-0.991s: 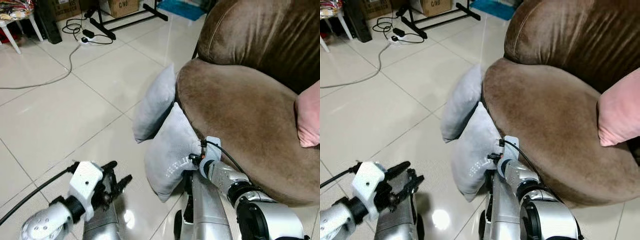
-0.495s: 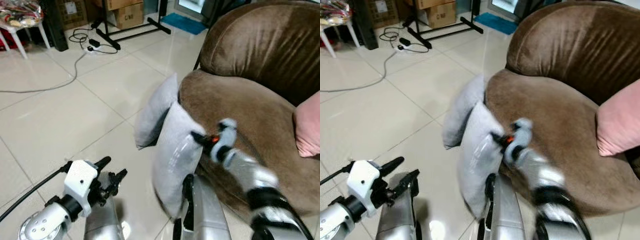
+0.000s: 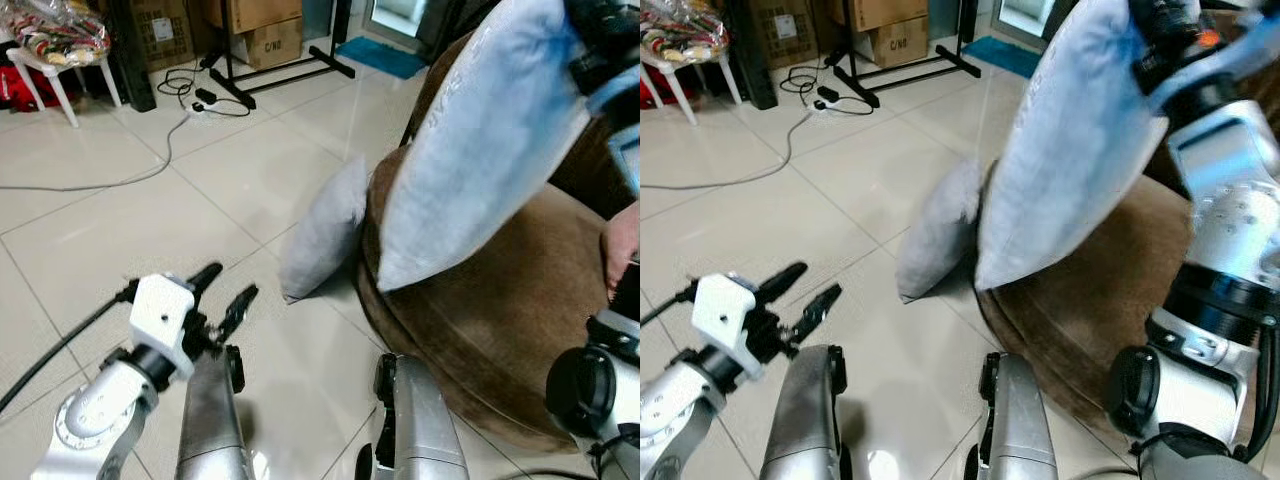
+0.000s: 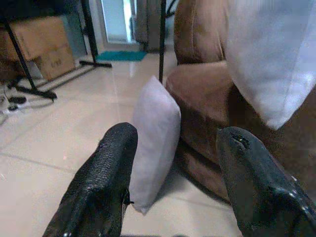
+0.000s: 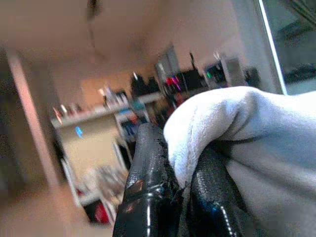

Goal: Move the pillow to the sofa from floor

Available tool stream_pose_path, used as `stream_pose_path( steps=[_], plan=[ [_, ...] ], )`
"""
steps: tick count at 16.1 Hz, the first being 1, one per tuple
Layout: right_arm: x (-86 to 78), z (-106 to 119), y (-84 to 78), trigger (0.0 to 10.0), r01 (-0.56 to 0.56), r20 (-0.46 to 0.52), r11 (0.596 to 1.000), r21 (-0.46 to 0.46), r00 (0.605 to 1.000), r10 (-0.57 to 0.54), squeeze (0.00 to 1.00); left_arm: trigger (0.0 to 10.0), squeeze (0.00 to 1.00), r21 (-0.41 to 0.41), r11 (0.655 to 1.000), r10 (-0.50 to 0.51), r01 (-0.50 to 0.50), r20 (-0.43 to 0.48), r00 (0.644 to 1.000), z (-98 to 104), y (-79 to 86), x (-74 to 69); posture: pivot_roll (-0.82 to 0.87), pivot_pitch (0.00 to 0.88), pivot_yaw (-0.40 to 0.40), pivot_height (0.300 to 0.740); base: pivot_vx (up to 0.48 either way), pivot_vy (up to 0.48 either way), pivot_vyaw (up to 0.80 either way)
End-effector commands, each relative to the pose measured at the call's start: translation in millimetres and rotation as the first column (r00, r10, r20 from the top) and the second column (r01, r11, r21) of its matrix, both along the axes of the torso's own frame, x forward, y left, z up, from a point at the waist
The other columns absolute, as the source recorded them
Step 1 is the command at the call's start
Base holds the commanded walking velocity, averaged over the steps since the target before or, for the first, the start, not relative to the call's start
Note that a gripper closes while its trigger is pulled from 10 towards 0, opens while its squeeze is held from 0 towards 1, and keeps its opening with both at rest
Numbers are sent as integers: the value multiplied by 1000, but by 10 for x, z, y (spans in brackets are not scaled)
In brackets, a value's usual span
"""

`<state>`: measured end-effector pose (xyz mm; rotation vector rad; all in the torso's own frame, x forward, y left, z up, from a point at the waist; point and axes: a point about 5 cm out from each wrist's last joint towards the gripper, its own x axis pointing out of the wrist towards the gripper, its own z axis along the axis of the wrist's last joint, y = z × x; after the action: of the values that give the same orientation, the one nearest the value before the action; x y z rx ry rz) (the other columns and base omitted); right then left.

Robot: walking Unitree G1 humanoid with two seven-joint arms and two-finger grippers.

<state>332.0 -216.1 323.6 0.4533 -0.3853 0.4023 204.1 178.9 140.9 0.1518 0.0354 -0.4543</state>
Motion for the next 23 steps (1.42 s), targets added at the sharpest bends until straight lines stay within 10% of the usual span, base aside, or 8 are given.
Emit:
stream_pose_path(
  steps=[1, 6, 13, 23],
  plan=[
    [34, -164, 103, 10000, 16, -72, 996, -91, 997, -23, 0, 10000, 0, 3, 1000, -9, 9, 1, 1000, 18, -36, -6, 104, 0, -76, 491, 0, 0, 0],
    [146, -1164, 377, 10000, 81, -422, 946, -315, 880, -216, 0, 10000, 0, 24, 998, 58, -59, 62, 996, 129, -119, 106, 121, 0, -80, 491, 0, 0, 0],
    [-20, -1309, 358, 10000, 216, -439, 943, -252, 843, -310, 0, 10000, 0, 34, 970, 235, -239, 103, 967, 122, -108, 110, 106, 0, -88, 536, 0, 0, 0],
    [-186, -1380, 480, 10000, 205, -427, 948, -244, 855, -295, 0, 10000, 0, 80, 963, 242, -256, 150, 958, 181, -72, 163, 125, 0, -54, 606, 0, 0, 0]
  ],
)
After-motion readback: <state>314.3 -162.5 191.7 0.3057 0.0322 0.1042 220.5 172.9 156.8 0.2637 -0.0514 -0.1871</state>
